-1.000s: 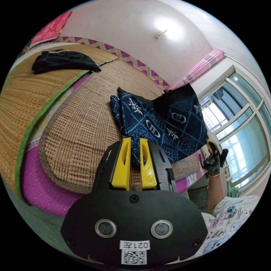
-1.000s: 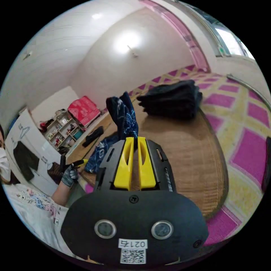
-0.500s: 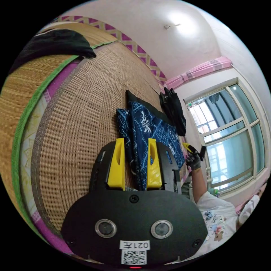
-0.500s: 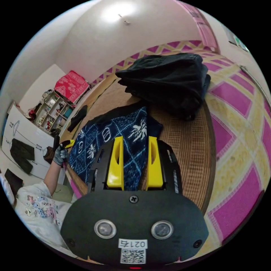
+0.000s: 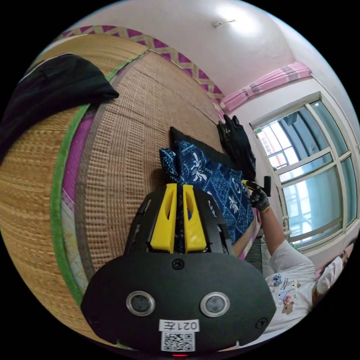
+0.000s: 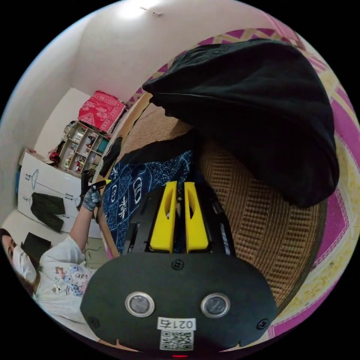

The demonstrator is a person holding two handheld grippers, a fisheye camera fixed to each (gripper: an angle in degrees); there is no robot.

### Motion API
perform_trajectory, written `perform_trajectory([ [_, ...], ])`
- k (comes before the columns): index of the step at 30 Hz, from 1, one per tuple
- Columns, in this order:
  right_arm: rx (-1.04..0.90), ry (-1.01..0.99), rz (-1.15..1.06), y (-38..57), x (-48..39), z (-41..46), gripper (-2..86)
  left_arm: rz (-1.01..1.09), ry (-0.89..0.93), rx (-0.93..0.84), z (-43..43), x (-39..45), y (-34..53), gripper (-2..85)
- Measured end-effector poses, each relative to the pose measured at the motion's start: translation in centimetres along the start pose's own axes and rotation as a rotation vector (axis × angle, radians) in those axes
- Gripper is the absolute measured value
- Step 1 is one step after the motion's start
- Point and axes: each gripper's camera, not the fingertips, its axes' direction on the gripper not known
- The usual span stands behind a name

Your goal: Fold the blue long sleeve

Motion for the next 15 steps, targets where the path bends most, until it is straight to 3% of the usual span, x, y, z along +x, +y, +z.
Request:
perform_trajectory([
  [4,0.036,0.145,-0.055,-2.5,-1.7,-0.1,8.2,0.013,-0.038,0.058,0.0,-0.9,-1.1,-0.8],
  [9,-0.118,0.004,-0.071,-5.5,-1.1,1.6,10.4,0.028,-0.032,0.041,0.2,-1.5,-2.3,-0.8],
  [11,-0.25,-0.032,-0.114,-6.1,-1.5,2.9,7.5,0.025,-0.015,0.042,0.2,-1.8,-2.4,-0.8],
  [15,-0.324,0.024,-0.147,-7.4,-2.4,3.6,2.3,0.016,0.008,0.044,0.2,-2.3,-2.8,-0.8],
])
